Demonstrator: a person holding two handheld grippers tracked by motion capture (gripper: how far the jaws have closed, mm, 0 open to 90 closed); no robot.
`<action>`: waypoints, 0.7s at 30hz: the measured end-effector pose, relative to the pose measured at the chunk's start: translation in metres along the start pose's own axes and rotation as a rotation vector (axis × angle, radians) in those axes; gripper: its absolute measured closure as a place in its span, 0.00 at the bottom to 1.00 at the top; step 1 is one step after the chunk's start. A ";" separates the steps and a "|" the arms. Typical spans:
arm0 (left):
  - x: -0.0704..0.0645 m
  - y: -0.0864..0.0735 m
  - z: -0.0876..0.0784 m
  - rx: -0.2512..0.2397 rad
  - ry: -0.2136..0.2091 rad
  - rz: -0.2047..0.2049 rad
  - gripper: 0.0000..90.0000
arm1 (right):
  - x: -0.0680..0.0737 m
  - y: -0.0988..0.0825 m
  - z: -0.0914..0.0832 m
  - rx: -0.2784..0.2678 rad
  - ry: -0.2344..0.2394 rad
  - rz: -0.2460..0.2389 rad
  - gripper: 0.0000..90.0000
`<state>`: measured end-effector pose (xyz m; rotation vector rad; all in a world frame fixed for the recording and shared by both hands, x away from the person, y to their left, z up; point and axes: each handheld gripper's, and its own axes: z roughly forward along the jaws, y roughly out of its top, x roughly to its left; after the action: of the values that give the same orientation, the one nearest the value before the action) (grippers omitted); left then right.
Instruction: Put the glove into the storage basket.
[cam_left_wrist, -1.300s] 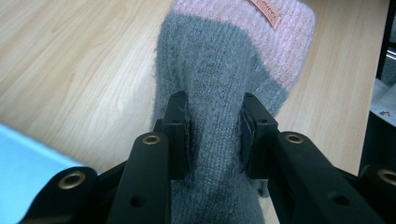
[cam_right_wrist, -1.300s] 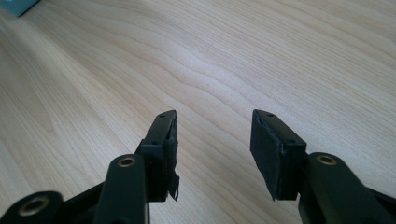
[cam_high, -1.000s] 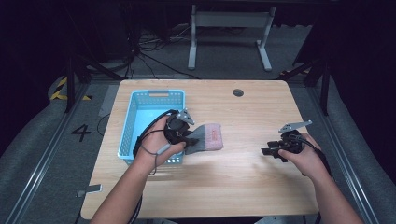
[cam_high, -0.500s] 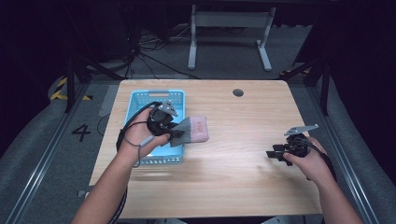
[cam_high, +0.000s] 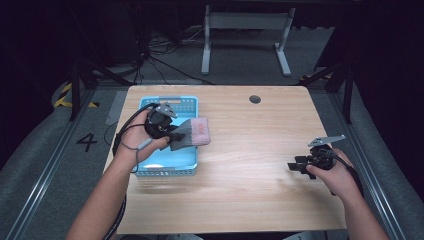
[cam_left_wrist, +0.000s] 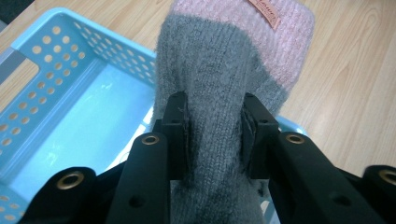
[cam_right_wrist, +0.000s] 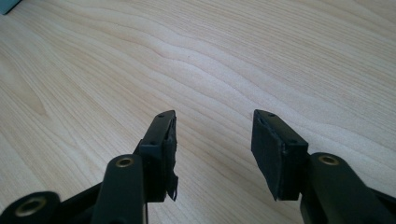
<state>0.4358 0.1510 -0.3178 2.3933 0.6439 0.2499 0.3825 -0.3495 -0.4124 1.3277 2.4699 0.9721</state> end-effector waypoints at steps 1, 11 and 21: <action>0.002 -0.001 0.000 0.003 -0.002 -0.005 0.75 | 0.000 0.000 0.000 0.000 -0.001 0.000 0.57; 0.029 -0.013 -0.001 -0.010 -0.010 -0.049 0.75 | -0.001 -0.001 0.000 0.002 -0.005 0.008 0.56; 0.049 -0.024 0.002 0.011 0.014 -0.053 0.75 | -0.001 -0.003 0.000 0.003 -0.007 0.015 0.56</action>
<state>0.4696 0.1910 -0.3330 2.3829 0.7162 0.2410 0.3807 -0.3513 -0.4145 1.3494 2.4610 0.9664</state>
